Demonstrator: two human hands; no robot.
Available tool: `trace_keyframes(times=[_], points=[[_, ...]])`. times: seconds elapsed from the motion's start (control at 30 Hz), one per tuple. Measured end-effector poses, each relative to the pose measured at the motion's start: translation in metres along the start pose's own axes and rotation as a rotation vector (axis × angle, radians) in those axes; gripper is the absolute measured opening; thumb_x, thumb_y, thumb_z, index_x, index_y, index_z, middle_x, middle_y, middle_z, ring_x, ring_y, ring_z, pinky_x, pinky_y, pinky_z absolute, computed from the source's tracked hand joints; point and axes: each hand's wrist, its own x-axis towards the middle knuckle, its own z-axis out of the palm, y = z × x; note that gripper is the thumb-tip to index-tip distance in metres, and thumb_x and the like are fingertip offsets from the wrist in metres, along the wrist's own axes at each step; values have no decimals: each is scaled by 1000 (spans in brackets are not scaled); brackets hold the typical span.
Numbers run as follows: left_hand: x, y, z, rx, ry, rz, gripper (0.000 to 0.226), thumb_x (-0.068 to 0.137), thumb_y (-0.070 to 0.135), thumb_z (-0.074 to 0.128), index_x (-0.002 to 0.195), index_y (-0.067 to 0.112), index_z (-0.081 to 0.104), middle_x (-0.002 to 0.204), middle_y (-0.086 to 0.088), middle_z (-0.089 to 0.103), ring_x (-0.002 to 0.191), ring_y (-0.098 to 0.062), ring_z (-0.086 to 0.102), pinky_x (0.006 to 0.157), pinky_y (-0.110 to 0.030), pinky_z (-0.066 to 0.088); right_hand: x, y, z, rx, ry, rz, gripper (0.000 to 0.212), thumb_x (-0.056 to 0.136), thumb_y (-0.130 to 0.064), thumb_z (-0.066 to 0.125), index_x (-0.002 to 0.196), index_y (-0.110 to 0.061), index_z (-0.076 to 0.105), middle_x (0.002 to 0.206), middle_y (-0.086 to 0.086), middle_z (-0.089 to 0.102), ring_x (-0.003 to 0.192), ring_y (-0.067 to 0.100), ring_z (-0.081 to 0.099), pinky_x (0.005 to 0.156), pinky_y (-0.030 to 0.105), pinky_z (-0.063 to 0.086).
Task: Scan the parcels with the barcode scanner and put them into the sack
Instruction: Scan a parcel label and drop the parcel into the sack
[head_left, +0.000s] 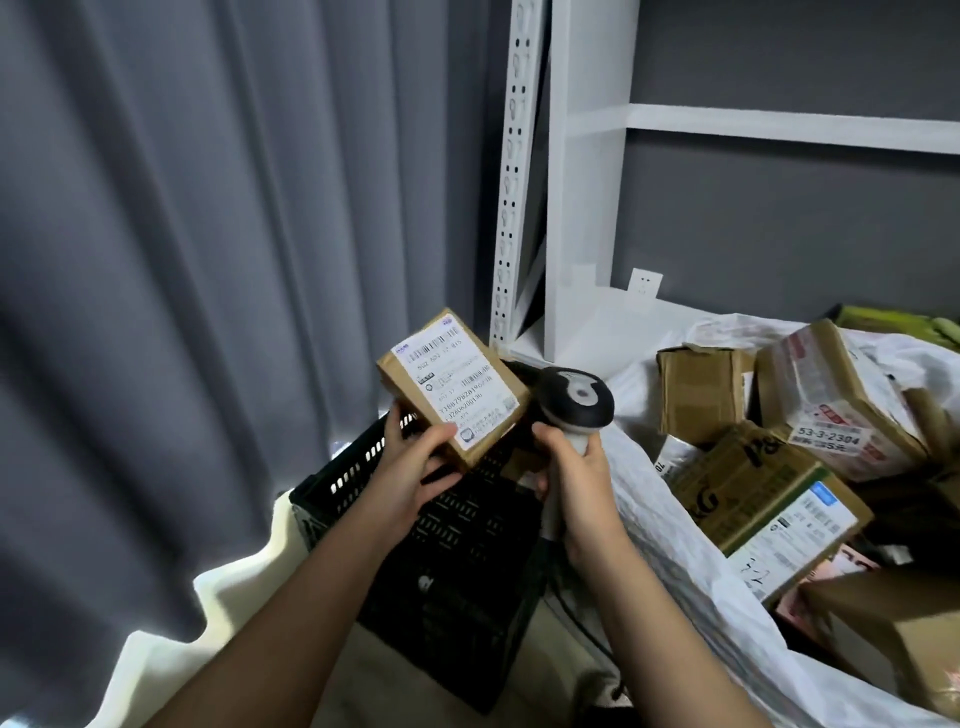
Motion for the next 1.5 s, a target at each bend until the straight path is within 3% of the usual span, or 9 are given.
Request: trace_keyframes(times=[0.07,0.13,0.2,0.4,0.57,0.9,1.13,1.5], points=[[6,0,-11,144,39,35,82,86,15,68,145,49,22,124,5,60,112,-18,61,95,-49,50,-3,-8,-2,-49,-93,17,12,91,-12,62,85,-14,51,61,4,49,37,11,34,43,24,28],[10,-2,-19,217,62,47,85,85,10,69,147,45,23,129,4,54,111,-15,59,89,-44,54,-6,-11,-3,-65,-187,26,16,93,-11,60,82,-13,48,51,2,42,35,11,31,39,22,26],[13,-3,-25,231,76,45,85,84,8,70,148,41,25,131,3,51,110,-15,59,79,-38,58,-10,-10,-3,-64,-252,40,17,93,-10,59,81,-12,46,47,2,40,35,12,30,39,21,25],[21,-6,-34,204,96,30,87,83,7,71,148,41,26,135,2,48,113,-17,58,82,-42,58,-17,-5,-1,-73,-348,64,24,77,-22,67,83,-9,48,48,3,38,36,12,28,39,21,25],[22,-6,-34,113,126,23,83,84,5,69,147,39,27,131,1,53,109,-18,61,75,-38,58,-20,-3,1,-36,-372,87,23,74,-24,65,81,-12,47,49,3,37,37,11,28,38,21,26],[25,-7,-35,101,135,10,85,85,7,68,148,39,23,132,0,51,114,-23,58,90,-50,54,-26,-6,6,-57,-367,90,24,95,-10,54,75,-12,42,49,2,37,38,11,27,40,22,25],[27,-8,-36,101,152,6,83,85,7,69,147,40,25,131,-1,54,113,-24,59,90,-50,54,-32,-9,6,-68,-386,59,24,76,-25,62,76,-12,42,49,1,37,37,12,27,39,22,26],[30,-9,-40,70,170,11,80,86,5,66,146,39,27,127,-1,60,111,-23,62,83,-45,56,-39,-11,3,-90,-383,43,23,75,-26,62,78,-13,43,50,1,37,39,12,27,40,23,25]])
